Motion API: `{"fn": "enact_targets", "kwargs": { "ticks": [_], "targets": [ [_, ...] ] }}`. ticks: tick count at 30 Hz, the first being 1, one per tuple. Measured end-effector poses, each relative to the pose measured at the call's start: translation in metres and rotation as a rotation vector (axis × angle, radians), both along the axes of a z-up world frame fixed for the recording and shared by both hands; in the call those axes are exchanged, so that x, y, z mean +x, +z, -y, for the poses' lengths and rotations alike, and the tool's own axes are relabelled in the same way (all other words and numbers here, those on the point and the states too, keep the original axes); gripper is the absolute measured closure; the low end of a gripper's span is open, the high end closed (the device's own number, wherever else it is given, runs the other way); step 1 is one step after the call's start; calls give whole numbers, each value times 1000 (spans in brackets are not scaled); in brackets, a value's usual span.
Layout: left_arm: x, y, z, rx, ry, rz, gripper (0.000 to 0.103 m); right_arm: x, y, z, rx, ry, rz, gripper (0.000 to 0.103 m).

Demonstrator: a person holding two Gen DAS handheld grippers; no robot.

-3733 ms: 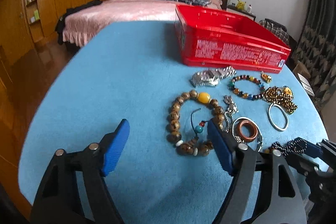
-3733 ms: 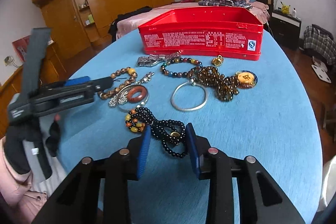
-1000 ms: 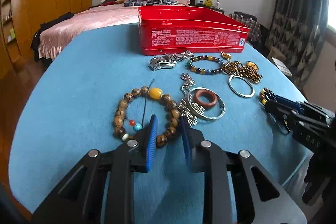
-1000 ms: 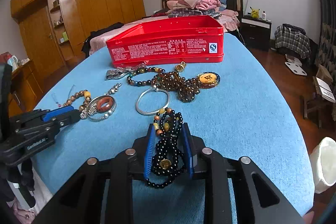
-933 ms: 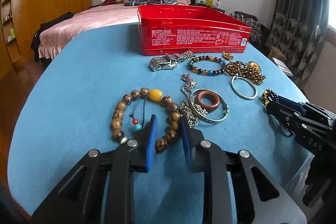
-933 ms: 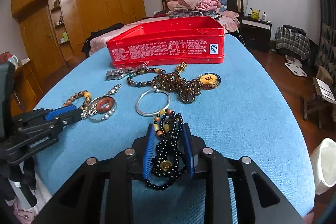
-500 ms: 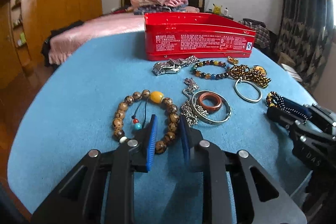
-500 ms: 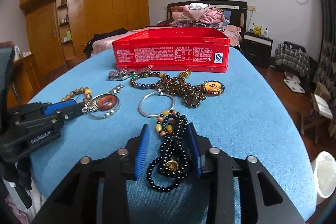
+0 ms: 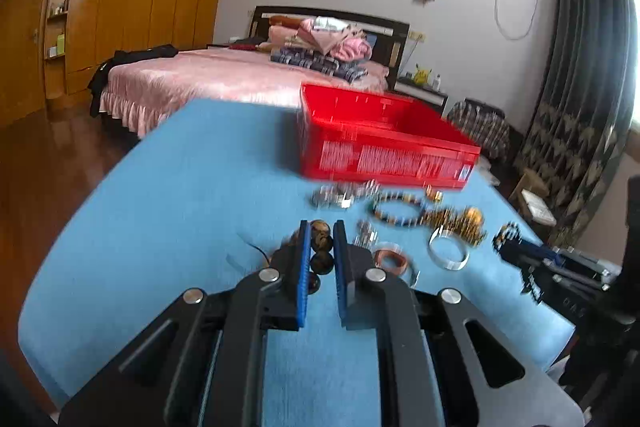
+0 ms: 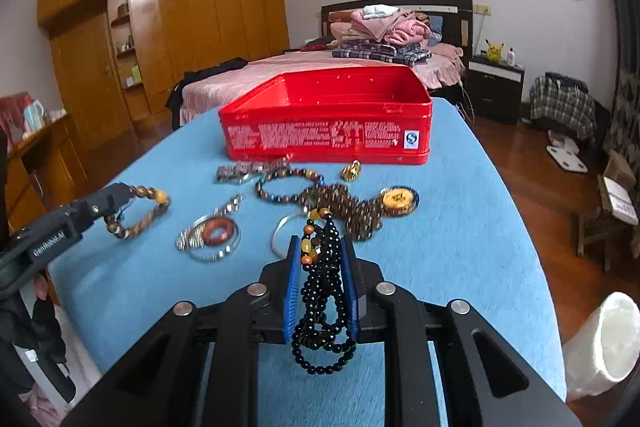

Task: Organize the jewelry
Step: 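Drop the black bead necklace into the red tin while the left gripper drops the wooden bracelet in, then move both grippers back over the remaining jewelry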

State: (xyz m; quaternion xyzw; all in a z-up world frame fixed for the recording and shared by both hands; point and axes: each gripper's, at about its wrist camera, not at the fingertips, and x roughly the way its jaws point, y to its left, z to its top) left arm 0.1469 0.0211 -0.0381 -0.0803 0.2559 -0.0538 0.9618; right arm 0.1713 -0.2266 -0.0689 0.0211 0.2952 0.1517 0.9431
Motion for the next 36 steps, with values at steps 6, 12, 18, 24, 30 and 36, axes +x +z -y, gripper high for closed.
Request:
{"fn": "enact_targets", "kwargs": {
  "ticks": [6, 12, 18, 24, 30, 36],
  "targets": [
    [20, 36, -1, -63, -11, 67, 93, 25, 27, 7, 36, -20, 13, 84],
    [54, 68, 9, -101, -37, 132, 93, 63, 61, 10, 57, -25, 70, 84],
    [101, 88, 32, -123, -81, 169, 93, 115, 80, 8, 94, -15, 84, 84],
    [155, 83, 48, -113, -104, 143, 93, 167, 76, 4, 99, -22, 67, 84],
    [194, 64, 49, -84, -110, 65, 93, 204, 64, 7, 102, -42, 39, 80],
    [192, 54, 30, -80, -89, 30, 61, 204, 58, 6, 72, -52, 34, 52]
  ]
}}
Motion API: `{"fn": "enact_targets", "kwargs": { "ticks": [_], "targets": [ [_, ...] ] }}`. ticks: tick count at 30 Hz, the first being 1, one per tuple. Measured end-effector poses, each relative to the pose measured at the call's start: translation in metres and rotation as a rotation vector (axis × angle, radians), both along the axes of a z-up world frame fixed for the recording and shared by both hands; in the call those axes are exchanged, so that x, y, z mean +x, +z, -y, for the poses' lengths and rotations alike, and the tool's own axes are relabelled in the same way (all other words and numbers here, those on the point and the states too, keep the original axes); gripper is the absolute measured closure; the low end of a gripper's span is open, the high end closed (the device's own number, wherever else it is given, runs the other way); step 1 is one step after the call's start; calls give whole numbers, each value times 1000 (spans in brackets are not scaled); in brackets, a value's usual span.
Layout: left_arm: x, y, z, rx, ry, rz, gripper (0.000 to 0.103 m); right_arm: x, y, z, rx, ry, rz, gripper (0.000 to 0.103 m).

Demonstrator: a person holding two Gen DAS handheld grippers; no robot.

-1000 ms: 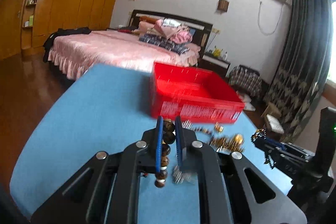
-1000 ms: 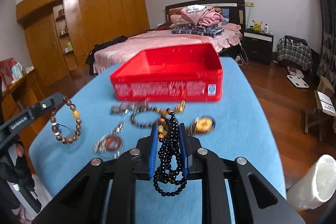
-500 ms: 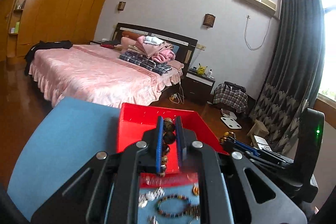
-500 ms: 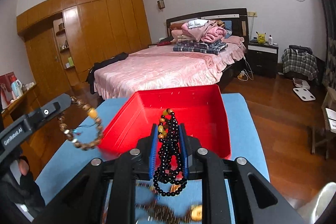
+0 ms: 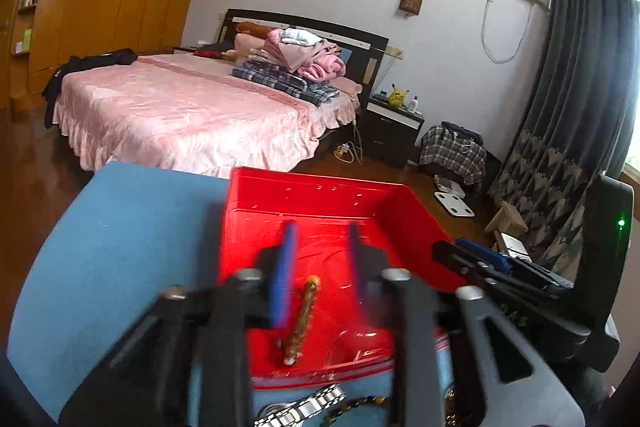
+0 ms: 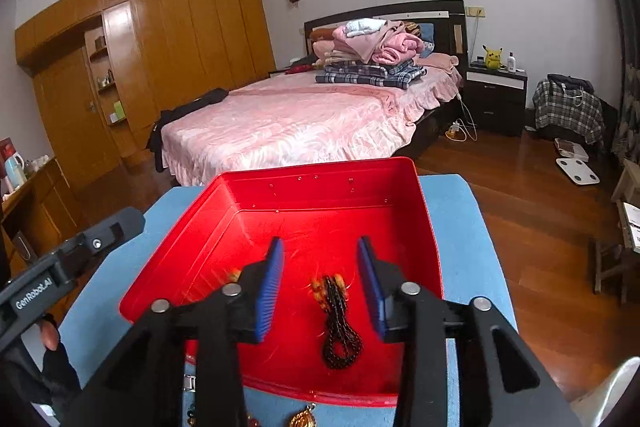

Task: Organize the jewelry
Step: 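Move both grippers back over the remaining jewelry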

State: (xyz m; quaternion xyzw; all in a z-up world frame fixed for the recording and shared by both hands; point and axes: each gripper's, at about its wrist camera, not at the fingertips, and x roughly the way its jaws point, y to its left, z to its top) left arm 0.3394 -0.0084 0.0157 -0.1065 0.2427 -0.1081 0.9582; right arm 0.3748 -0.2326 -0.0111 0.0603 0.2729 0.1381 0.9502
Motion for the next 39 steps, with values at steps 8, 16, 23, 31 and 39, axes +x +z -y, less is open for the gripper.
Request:
{"fn": "enact_targets", "kwargs": {
  "ticks": [8, 16, 23, 31, 39],
  "targets": [
    [-48, 5, -13, 92, 20, -9, 19, -56, 3, 9, 1, -30, 36, 30],
    [-118, -19, -8, 177, 28, -65, 18, -135, -19, 14, 24, -45, 17, 29],
    [-150, -50, 10, 230, 42, -108, 18, -174, -37, 14, 4, -64, -9, 29],
    [-156, -71, 36, 238, 49, -168, 24, -185, -49, 21, 10, -79, -24, 29],
    [-150, -93, 48, 277, 63, -204, 36, -185, -58, 22, 9, -74, -33, 29]
  ]
}}
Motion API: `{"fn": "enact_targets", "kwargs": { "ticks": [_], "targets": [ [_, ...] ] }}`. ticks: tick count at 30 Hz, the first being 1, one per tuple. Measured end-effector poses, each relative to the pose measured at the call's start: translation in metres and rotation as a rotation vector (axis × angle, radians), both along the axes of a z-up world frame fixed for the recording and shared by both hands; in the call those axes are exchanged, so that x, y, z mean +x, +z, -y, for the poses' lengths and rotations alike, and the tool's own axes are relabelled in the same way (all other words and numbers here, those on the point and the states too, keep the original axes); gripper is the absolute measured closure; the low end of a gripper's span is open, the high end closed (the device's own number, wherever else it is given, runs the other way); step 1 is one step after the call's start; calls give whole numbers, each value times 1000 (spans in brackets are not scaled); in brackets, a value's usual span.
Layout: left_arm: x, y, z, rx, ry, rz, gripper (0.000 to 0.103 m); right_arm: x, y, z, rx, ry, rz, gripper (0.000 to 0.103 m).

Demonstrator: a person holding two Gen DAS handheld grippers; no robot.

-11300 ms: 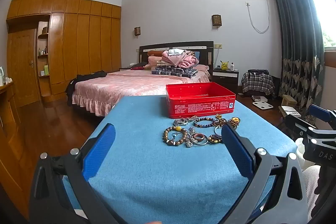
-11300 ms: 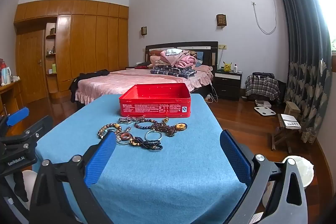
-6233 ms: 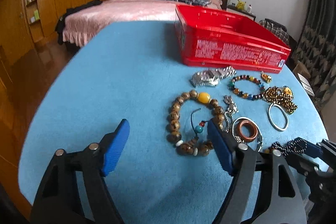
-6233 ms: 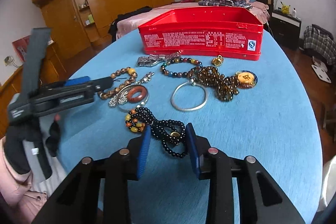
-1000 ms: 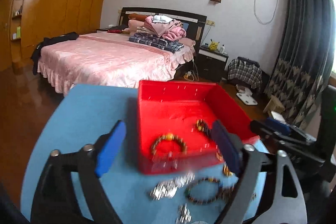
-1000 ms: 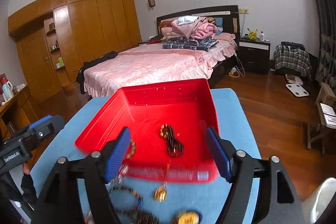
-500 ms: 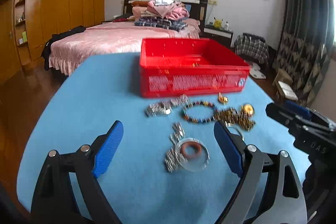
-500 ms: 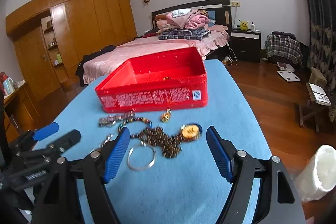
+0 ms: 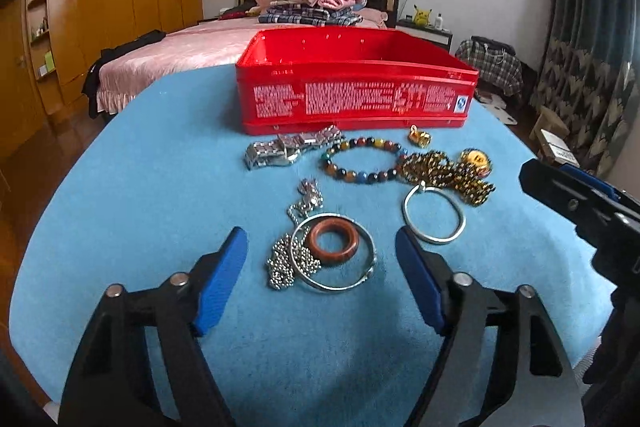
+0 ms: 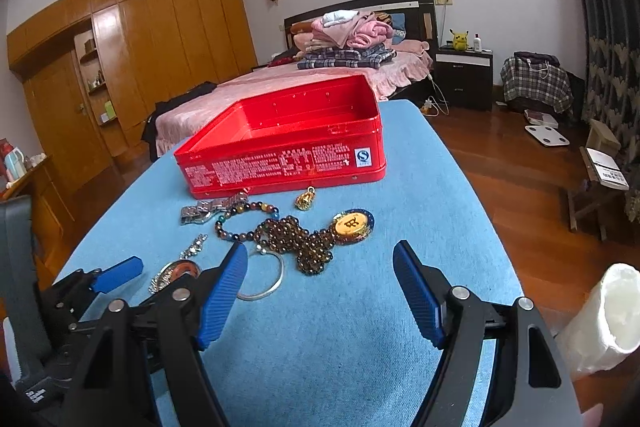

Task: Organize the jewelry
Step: 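Move both grippers back over the remaining jewelry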

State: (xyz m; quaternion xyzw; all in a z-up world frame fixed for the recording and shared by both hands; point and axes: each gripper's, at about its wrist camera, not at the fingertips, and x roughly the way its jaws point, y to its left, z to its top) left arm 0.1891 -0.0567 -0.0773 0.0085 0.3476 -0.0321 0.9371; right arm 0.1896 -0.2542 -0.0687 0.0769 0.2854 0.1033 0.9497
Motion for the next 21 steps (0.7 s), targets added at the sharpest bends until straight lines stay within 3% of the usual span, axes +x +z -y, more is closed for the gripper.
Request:
{"fn": "enact_targets", "kwargs": {
  "ticks": [2, 10, 12, 13, 21],
  "targets": [
    [2, -5, 1, -1, -1, -13, 44, 1, -2, 1, 4, -1, -3, 29],
    [6, -8, 7, 29, 3, -31, 45, 3, -3, -1, -2, 4, -9, 29],
    [7, -8, 8, 32, -6, -31, 55, 3, -3, -4, -8, 7, -10, 29],
    [6, -8, 8, 21, -17, -26, 59, 3, -3, -4, -11, 9, -11, 29],
    [-2, 1, -7, -70, -23, 20, 60, 4, -7, -14, -29, 33, -31, 29]
  ]
}}
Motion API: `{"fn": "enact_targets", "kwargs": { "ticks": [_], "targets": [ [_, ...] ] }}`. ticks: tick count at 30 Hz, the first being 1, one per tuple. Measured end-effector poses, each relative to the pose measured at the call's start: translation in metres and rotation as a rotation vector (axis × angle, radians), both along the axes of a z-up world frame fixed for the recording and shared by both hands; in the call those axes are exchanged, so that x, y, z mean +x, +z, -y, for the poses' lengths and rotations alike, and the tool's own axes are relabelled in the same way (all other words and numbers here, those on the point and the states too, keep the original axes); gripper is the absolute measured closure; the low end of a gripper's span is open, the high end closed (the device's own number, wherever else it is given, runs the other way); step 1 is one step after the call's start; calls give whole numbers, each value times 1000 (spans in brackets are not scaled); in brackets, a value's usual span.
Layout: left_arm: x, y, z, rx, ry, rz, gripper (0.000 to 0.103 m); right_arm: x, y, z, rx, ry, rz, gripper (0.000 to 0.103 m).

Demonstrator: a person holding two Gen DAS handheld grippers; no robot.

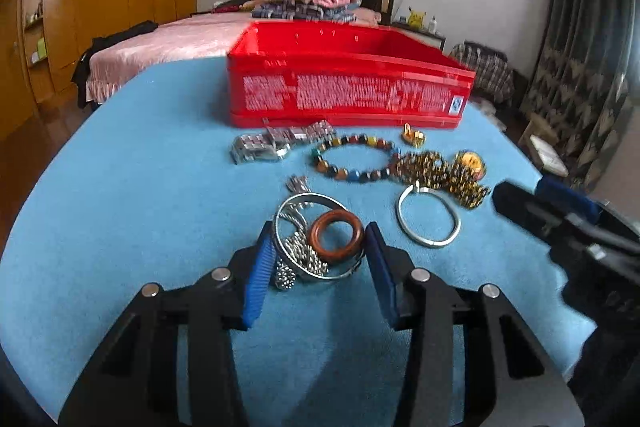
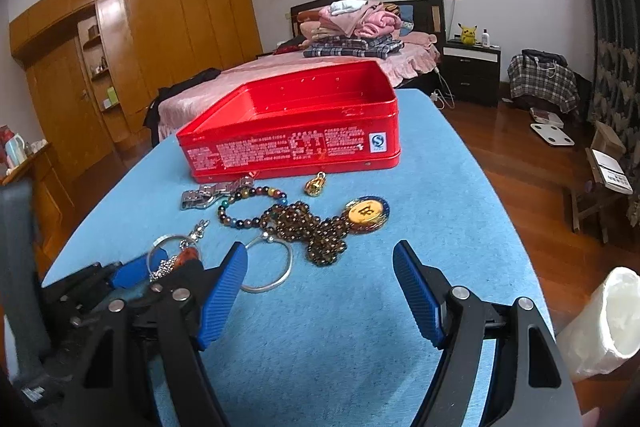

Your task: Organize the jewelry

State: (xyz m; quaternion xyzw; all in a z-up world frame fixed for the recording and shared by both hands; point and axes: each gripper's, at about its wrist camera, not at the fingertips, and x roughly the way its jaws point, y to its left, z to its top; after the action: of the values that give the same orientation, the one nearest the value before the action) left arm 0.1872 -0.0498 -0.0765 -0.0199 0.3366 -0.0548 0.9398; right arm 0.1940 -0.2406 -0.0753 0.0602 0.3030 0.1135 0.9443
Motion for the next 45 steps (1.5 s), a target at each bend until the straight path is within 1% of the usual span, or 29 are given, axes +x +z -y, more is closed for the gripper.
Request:
{"fn": "enact_targets", "kwargs": {
  "ticks": [3, 6, 10, 16, 23, 26, 29, 34, 35, 37, 38, 41, 45],
  "targets": [
    [-5, 13, -7, -9, 3, 44, 60, 2, -1, -5, -5, 11, -8, 29],
    [-7, 21, -16, -16, 17, 63, 60, 3, -2, -11, -4, 28, -18, 29],
    [-6, 25, -28, -20, 37, 65, 60, 5, -2, -22, -14, 49, -26, 29],
    [-4, 20, -39, -36, 50, 40, 60, 12, -6, -35, -28, 59, -54, 30],
    [-4, 15, -44, -50, 44, 24, 60, 22, -14, -43, -43, 63, -95, 41],
    [-4, 13, -45, -53, 45, 19, 60, 24, -17, -46, -61, 63, -114, 48],
    [-2, 11, -46, -55, 49, 12, 60, 26, -18, -47, -75, 59, -128, 48],
    [-2, 10, -45, -48, 48, 10, 60, 28, -19, -58, -149, 61, -140, 47],
    [-2, 10, -45, -45, 49, 10, 60, 28, -19, -61, -172, 62, -141, 48],
    [-2, 10, -45, -47, 49, 9, 60, 29, -20, -66, -192, 66, -138, 53],
    [-2, 11, -45, -46, 49, 9, 60, 28, -20, -67, -192, 79, -134, 58],
    [-4, 12, -44, -41, 53, 12, 60, 26, -21, -65, -183, 82, -130, 58],
    [-6, 13, -43, -39, 55, 14, 60, 21, -17, -57, -131, 93, -130, 58]
  ]
}}
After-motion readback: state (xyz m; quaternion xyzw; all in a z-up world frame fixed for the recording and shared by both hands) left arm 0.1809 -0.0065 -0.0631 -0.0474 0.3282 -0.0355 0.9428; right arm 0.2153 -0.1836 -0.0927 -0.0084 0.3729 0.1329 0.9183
